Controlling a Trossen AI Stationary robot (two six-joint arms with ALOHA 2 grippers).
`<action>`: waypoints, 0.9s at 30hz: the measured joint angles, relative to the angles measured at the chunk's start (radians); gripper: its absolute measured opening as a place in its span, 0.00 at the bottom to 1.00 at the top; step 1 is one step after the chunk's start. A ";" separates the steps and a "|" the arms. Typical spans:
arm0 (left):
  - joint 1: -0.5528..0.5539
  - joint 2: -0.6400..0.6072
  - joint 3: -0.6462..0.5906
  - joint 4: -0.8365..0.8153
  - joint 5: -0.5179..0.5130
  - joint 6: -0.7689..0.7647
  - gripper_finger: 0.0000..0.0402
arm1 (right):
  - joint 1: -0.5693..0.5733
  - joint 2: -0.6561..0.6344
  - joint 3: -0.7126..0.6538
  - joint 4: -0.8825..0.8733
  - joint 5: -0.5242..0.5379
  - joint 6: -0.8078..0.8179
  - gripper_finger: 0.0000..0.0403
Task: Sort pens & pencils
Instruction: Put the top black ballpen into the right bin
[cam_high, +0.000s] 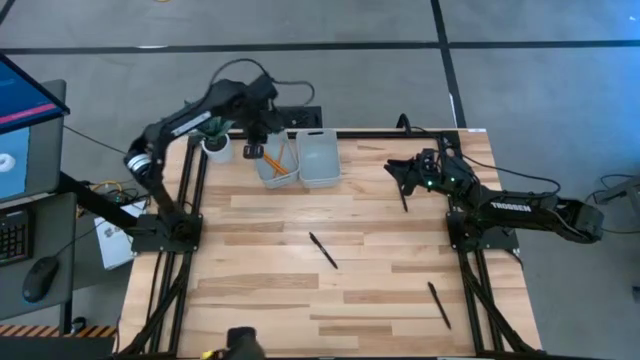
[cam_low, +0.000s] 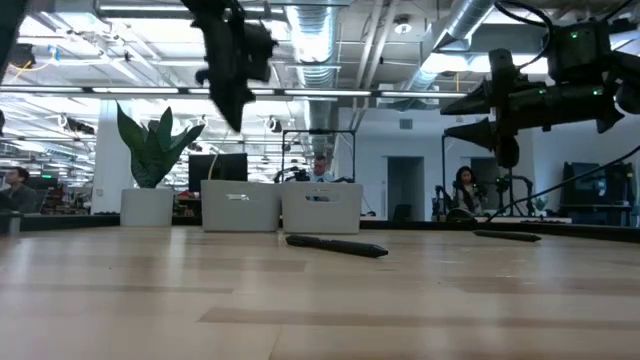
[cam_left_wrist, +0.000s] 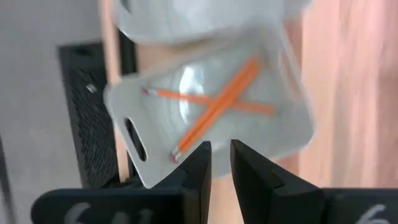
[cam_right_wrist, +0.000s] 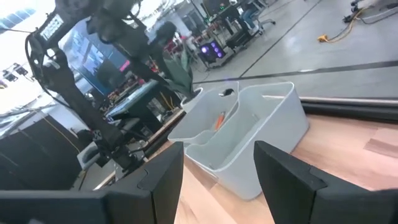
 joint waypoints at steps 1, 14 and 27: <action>0.000 -0.027 0.000 0.020 0.020 -0.046 0.13 | 0.000 0.000 0.000 0.005 -0.003 0.000 0.54; -0.094 -0.319 0.000 0.400 0.195 -0.390 0.13 | 0.000 0.000 0.060 0.146 -0.249 0.001 0.54; -0.179 -0.455 -0.089 0.597 0.211 -0.580 0.13 | -0.002 0.000 0.490 -0.476 -0.520 -0.128 0.54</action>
